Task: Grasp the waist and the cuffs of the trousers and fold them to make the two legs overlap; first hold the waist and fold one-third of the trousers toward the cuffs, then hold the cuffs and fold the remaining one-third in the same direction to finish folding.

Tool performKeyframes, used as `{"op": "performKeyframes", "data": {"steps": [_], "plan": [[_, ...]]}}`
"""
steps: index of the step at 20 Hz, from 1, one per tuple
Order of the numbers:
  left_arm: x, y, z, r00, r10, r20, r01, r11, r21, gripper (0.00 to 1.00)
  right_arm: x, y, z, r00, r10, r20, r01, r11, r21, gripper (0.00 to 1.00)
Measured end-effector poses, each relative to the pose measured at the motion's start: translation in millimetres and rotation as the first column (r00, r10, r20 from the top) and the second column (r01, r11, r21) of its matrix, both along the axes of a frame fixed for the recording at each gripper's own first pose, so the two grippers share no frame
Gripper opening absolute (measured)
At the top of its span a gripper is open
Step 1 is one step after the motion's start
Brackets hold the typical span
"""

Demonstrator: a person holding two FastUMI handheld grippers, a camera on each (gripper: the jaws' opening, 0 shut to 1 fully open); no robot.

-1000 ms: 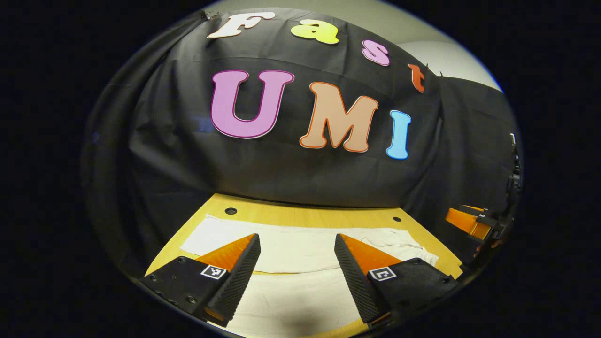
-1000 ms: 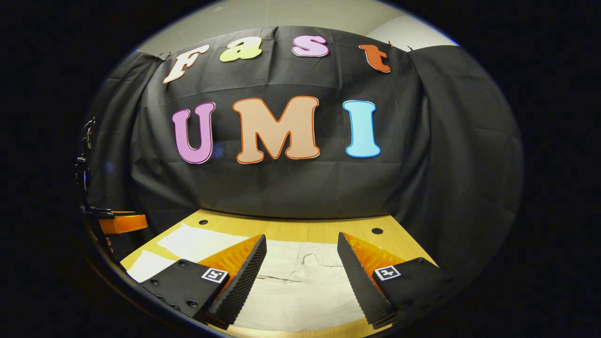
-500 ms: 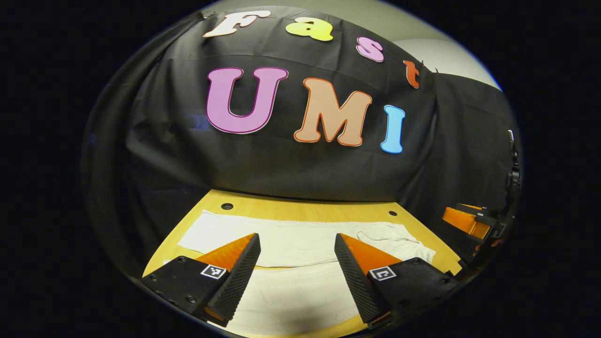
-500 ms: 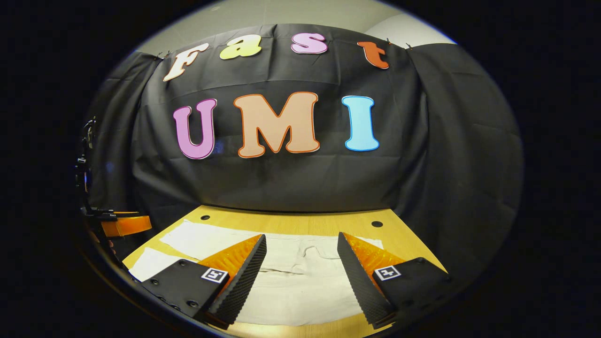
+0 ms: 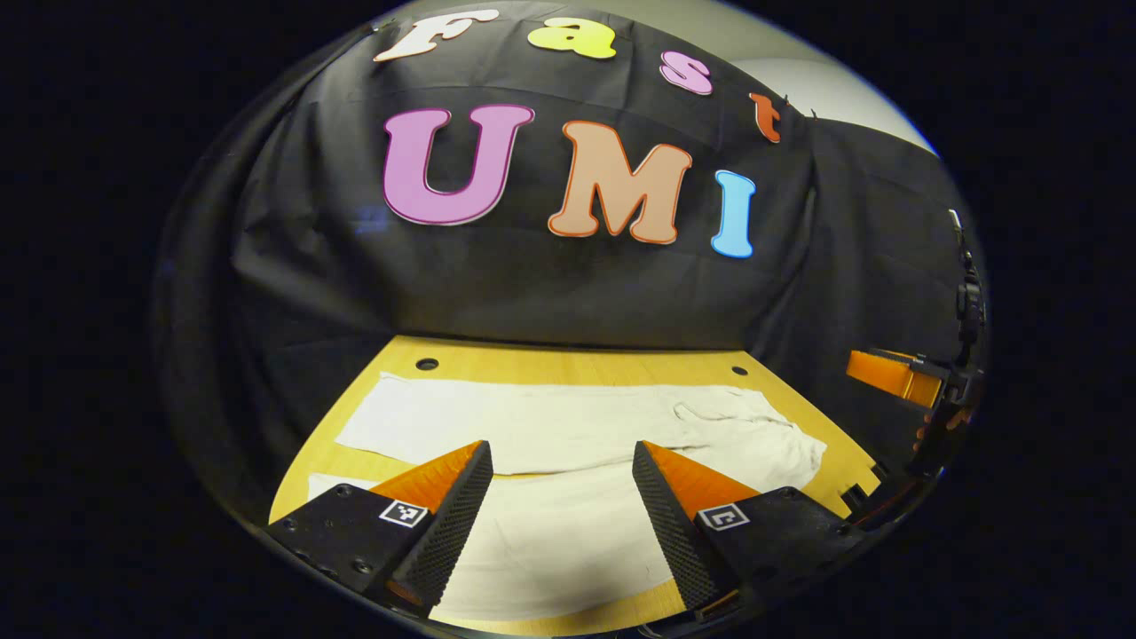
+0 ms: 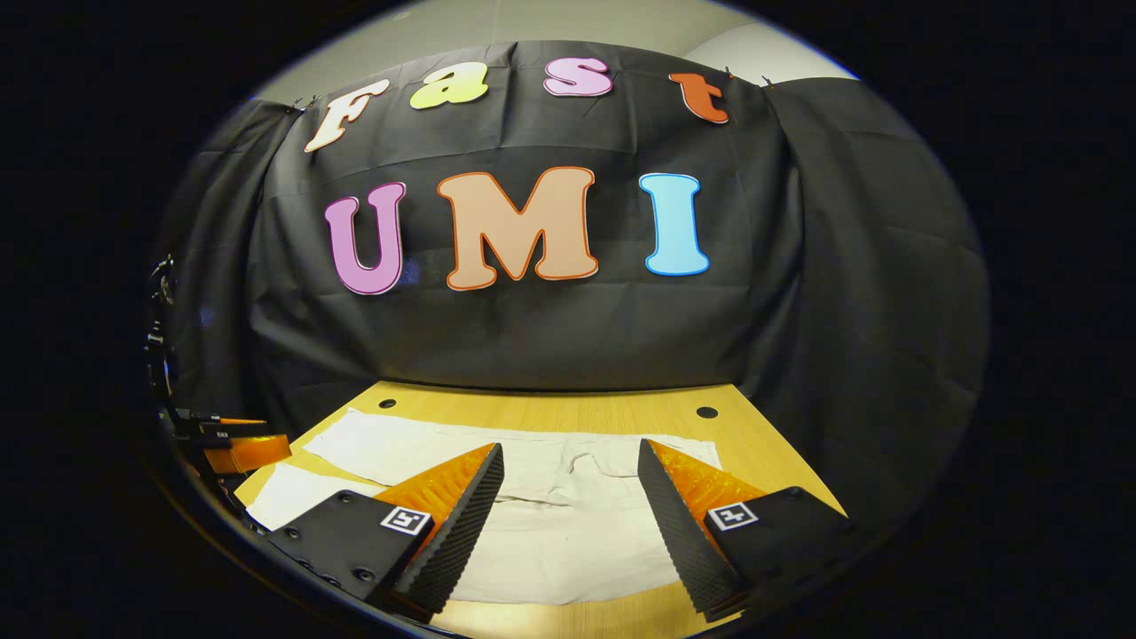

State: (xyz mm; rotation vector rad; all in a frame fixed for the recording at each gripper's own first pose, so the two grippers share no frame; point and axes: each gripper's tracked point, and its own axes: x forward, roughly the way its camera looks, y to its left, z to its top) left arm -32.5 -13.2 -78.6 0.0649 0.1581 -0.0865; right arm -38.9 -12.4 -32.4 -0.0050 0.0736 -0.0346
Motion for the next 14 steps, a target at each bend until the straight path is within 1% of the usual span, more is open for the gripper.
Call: {"op": "performKeyframes", "data": {"steps": [3,6,9,12,14], "plan": [[-12,2,-35,0.994,-0.066,-0.087,0.068,0.997,0.02,0.95,-9,-10,-7,1.0,-0.02,-0.02,0.02,1.0,-0.019,0.97],[-25,15,-70,0.976,-0.108,-0.188,0.121,0.991,0.055,0.94,-18,-15,-15,0.999,-0.031,-0.043,0.03,0.999,-0.024,0.97],[-39,29,-97,0.952,-0.153,-0.267,0.177,0.982,0.071,0.94,-28,-17,-27,0.997,-0.04,-0.072,0.039,0.999,-0.017,0.97],[-52,59,-129,0.919,-0.15,-0.364,0.203,0.973,0.112,0.94,-34,-15,-37,0.994,-0.048,-0.096,0.048,0.999,-0.01,0.97],[-60,72,-145,0.896,-0.157,-0.415,0.223,0.968,0.114,0.95,-35,-12,-41,0.993,-0.054,-0.107,0.054,0.999,0.003,0.97]]}}
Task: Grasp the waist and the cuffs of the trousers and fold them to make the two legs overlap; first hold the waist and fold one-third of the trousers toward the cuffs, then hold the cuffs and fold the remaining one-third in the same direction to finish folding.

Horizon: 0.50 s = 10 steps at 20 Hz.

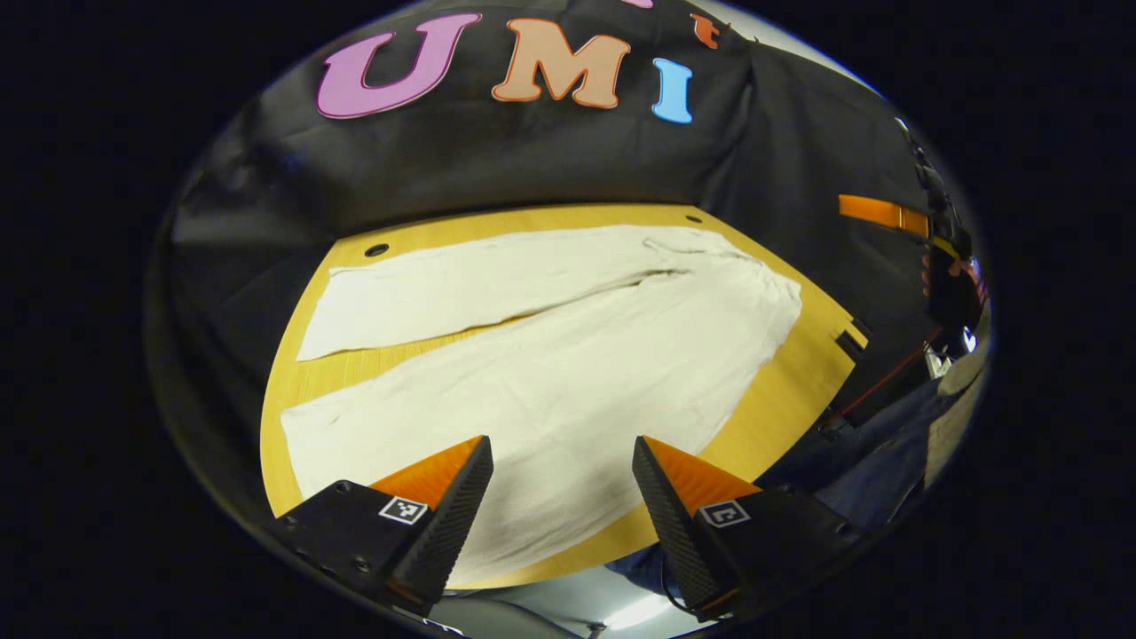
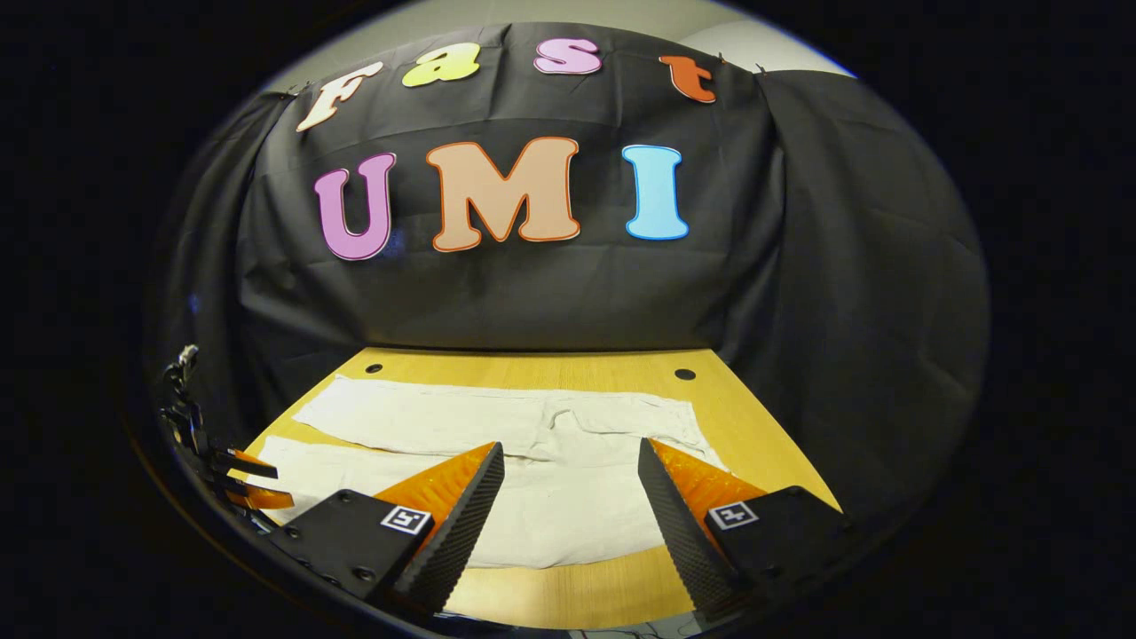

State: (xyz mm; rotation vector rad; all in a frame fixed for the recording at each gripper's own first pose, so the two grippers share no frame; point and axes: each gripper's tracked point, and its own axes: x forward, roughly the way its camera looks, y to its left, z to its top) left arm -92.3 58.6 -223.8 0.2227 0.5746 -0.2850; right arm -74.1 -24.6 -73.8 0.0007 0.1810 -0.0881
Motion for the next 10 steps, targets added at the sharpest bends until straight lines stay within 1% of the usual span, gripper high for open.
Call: {"op": "performKeyframes", "data": {"steps": [1,3,7,9,10], "plan": [[-6,9,-8,1.0,-0.006,-0.027,0.006,1.0,0.01,0.94,-1,2,-1,1.0,-0.002,-0.001,0.002,1.0,0.008,0.98],[-16,27,-22,0.997,-0.023,-0.077,0.027,0.999,0.046,0.94,0,5,-5,1.0,-0.011,-0.003,0.011,1.0,0.013,0.96],[-37,55,-50,0.981,-0.053,-0.185,0.072,0.993,0.099,0.95,1,13,-10,1.0,-0.018,-0.011,0.019,1.0,0.024,0.96],[-42,70,-62,0.973,-0.068,-0.221,0.103,0.983,0.151,0.95,1,17,-12,0.999,-0.028,-0.014,0.028,0.999,0.018,0.96],[-45,76,-66,0.969,-0.078,-0.236,0.122,0.976,0.178,0.94,2,18,-13,0.999,-0.033,-0.016,0.033,0.999,0.018,0.97]]}}
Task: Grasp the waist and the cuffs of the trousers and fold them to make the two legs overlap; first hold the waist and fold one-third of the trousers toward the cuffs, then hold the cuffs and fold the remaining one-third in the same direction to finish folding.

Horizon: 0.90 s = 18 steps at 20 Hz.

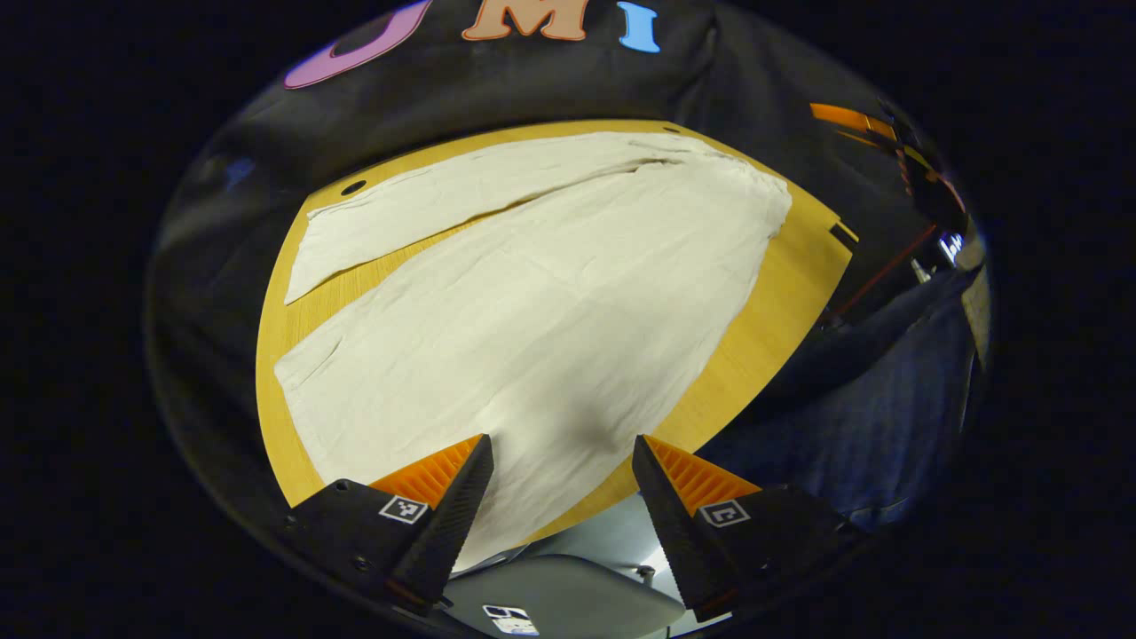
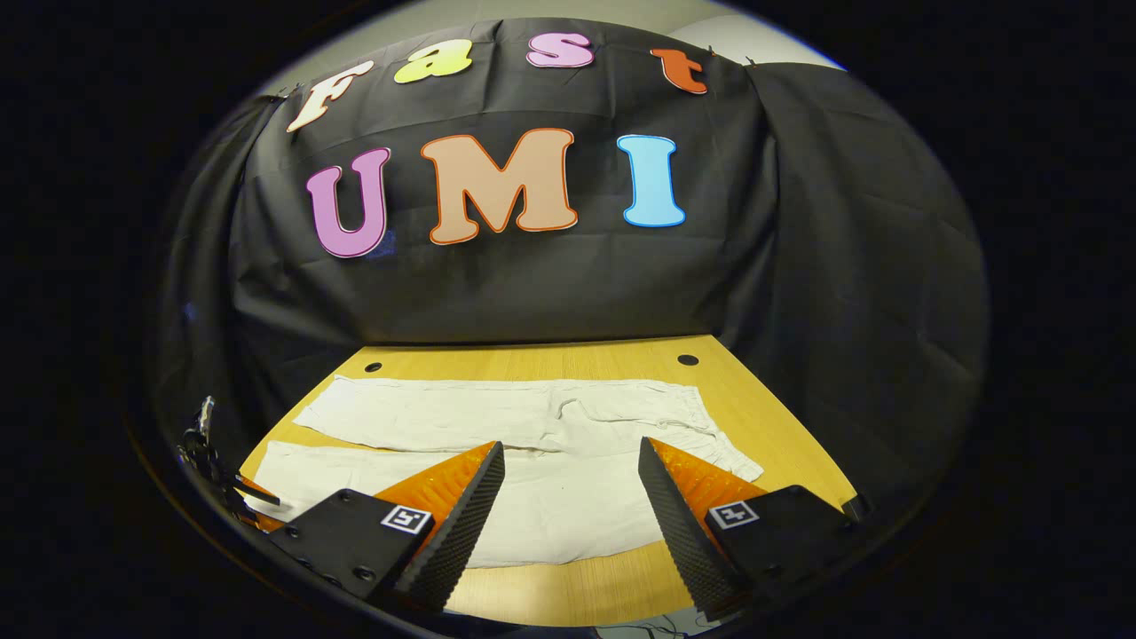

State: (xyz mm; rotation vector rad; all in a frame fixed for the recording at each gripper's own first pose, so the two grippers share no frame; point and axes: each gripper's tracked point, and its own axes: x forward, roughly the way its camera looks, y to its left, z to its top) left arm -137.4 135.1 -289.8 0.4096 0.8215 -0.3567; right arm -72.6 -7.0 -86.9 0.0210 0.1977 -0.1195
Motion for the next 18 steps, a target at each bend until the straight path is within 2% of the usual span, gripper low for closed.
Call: {"op": "performKeyframes", "data": {"steps": [5,11,13,14,15,18], "plan": [[-12,18,-14,0.997,-0.055,-0.054,0.059,0.995,0.086,0.92,2,5,0,1.0,-0.005,-0.009,0.005,1.0,-0.007,0.97],[-13,19,-14,0.993,-0.08,-0.083,0.089,0.991,0.103,0.89,9,5,-1,1.0,-0.013,-0.014,0.013,1.0,-0.005,0.98],[-12,21,-11,0.992,-0.082,-0.101,0.093,0.989,0.115,0.85,12,3,-4,1.0,-0.012,-0.021,0.012,1.0,-0.01,0.98],[-8,21,-11,0.991,-0.079,-0.111,0.093,0.988,0.124,0.75,13,3,-6,1.0,-0.011,-0.027,0.011,1.0,-0.011,0.98],[-4,20,-13,0.99,-0.073,-0.119,0.088,0.988,0.129,0.69,14,2,-7,0.999,-0.009,-0.033,0.008,1.0,-0.012,0.98],[3,20,-12,0.984,-0.095,-0.149,0.118,0.981,0.155,0.24,19,-1,-11,0.999,0.006,-0.047,-0.007,1.0,-0.017,0.98]]}}
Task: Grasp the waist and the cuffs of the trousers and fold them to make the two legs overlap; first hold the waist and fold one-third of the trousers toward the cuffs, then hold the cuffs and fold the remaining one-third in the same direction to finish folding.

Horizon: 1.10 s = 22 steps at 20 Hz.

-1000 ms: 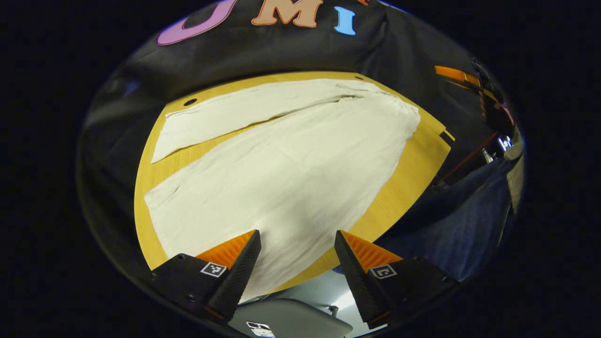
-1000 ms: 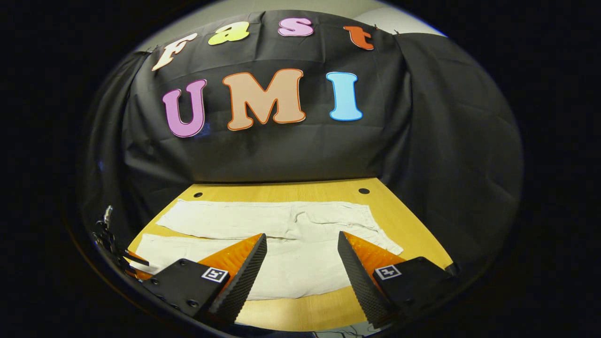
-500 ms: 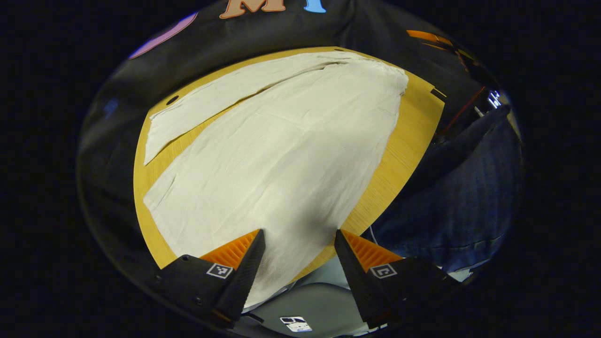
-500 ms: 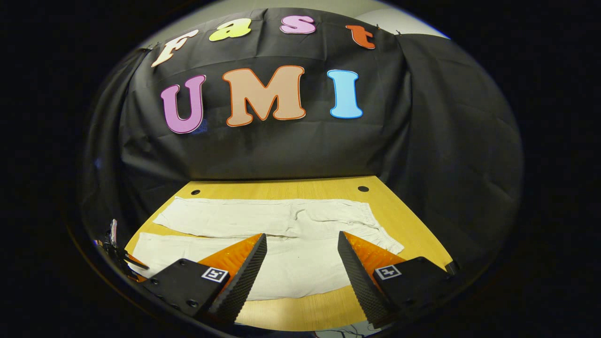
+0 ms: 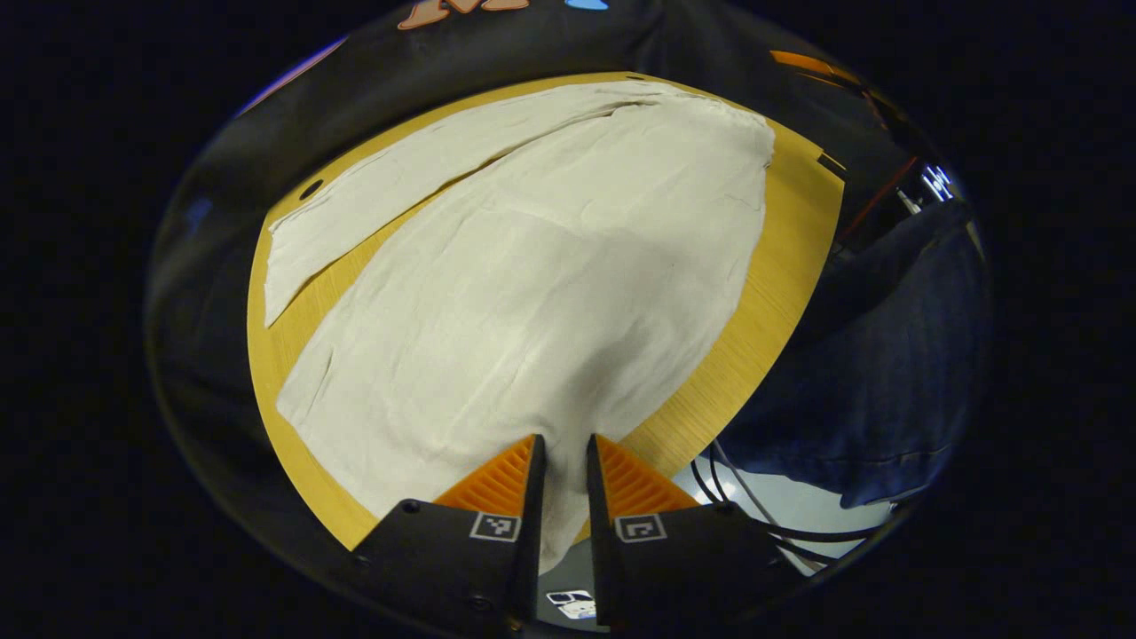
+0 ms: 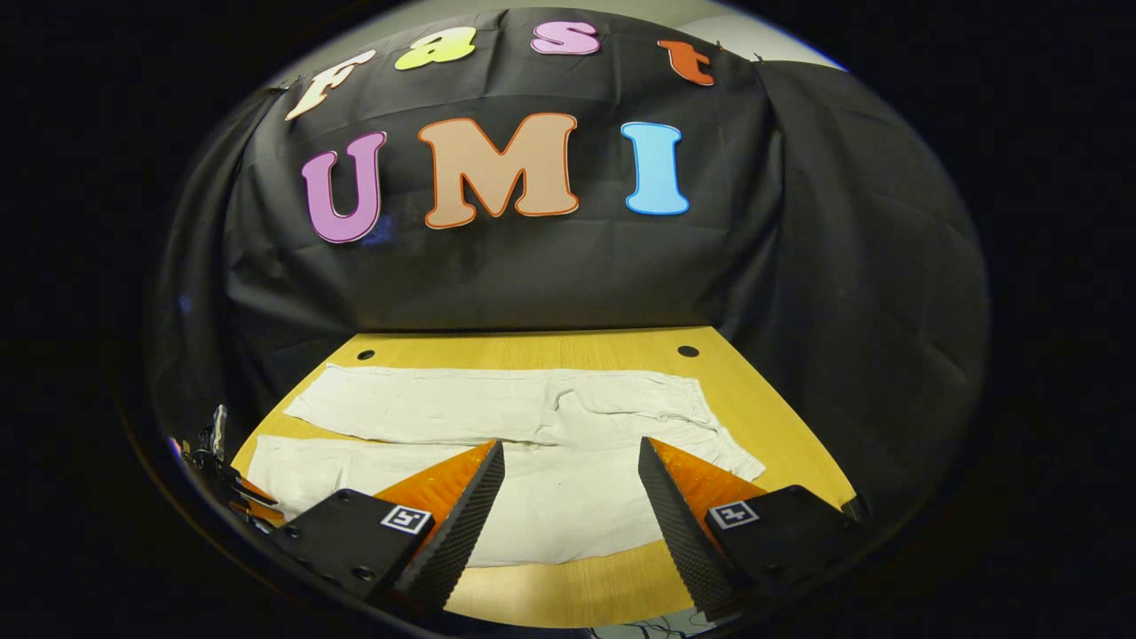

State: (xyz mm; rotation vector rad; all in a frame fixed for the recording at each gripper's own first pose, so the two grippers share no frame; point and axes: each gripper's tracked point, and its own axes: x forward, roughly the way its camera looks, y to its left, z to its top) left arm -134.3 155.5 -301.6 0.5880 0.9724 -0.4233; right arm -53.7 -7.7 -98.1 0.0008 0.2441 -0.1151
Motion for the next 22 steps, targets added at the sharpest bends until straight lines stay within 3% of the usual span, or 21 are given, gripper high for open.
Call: {"op": "performKeyframes", "data": {"steps": [3,4,5,9,13,17,22], "plan": [[7,1,1,0.999,-0.046,-0.007,0.046,0.999,0.026,0.16,5,-3,1,1.0,0.019,-0.007,-0.019,1.0,-0.01,0.98],[6,0,2,0.999,-0.037,-0.014,0.037,0.999,0.023,0.04,7,-4,-1,1.0,0.028,-0.012,-0.028,1.0,-0.012,0.98],[6,0,2,0.999,-0.023,-0.028,0.023,1.0,0.018,0.01,9,-5,-2,0.999,0.039,-0.019,-0.039,0.999,-0.015,0.98],[8,3,1,0.997,-0.02,-0.077,0.023,0.999,0.039,0.0,21,-12,-11,0.993,0.107,-0.058,-0.11,0.992,-0.057,0.97],[8,2,1,0.993,-0.012,-0.119,0.021,0.997,0.07,0.0,31,-30,-34,0.968,0.209,-0.142,-0.23,0.96,-0.157,0.96],[4,4,2,0.99,0.017,-0.142,-0.004,0.996,0.092,0.0,34,-53,-79,0.905,0.289,-0.312,-0.37,0.897,-0.242,0.97],[6,6,4,0.988,0.036,-0.153,-0.02,0.994,0.104,0.0,35,-81,-133,0.791,0.346,-0.504,-0.508,0.83,-0.228,0.97]]}}
